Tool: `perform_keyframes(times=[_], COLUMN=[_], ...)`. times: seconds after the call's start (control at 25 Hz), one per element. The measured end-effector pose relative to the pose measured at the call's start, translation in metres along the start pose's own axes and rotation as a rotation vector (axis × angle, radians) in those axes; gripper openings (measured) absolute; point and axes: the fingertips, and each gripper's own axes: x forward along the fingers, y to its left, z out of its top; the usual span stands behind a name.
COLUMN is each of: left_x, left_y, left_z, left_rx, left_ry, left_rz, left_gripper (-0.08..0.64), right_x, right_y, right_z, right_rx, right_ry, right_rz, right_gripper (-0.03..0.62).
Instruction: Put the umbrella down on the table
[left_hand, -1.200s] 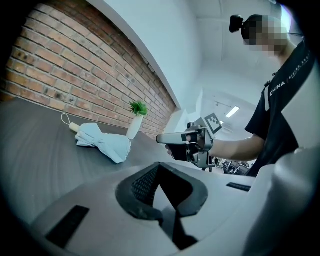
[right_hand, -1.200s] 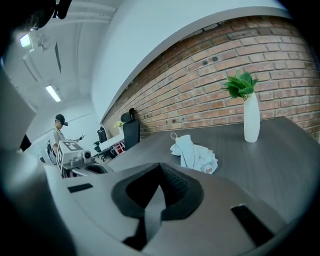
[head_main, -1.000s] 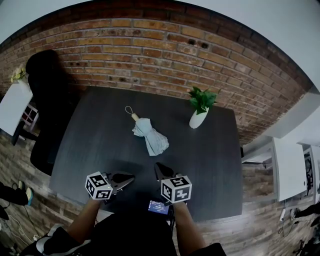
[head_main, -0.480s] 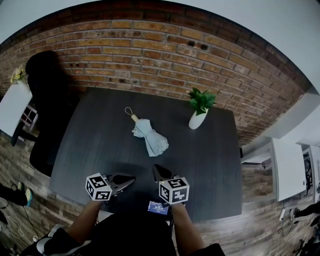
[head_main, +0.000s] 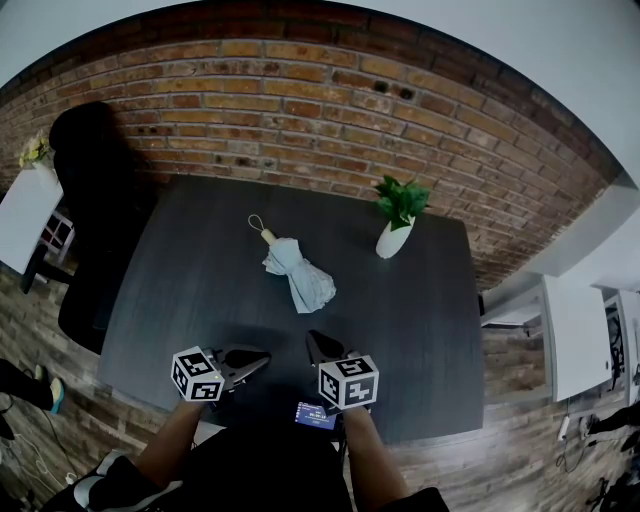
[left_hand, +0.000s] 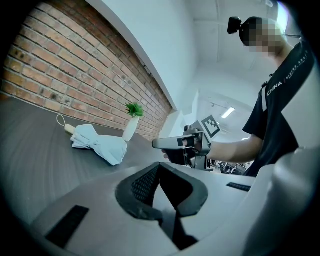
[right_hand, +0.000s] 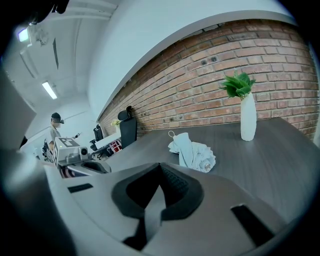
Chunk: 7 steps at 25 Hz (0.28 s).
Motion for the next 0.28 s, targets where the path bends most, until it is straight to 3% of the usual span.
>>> perform_keyframes(times=[0.28], left_x=[-0.0005], left_y=[0.002], left_z=[-0.0004], left_rx=[-0.001], left_ry=[-0.002], left_rz=[0.01], left_gripper=[0.005], right_x=[-0.0002], right_y=[-0.0001], right_z=[-0.0039], right_rx=[-0.005], right_ry=[0.01], right_rz=[0.003], right_gripper=[0.008])
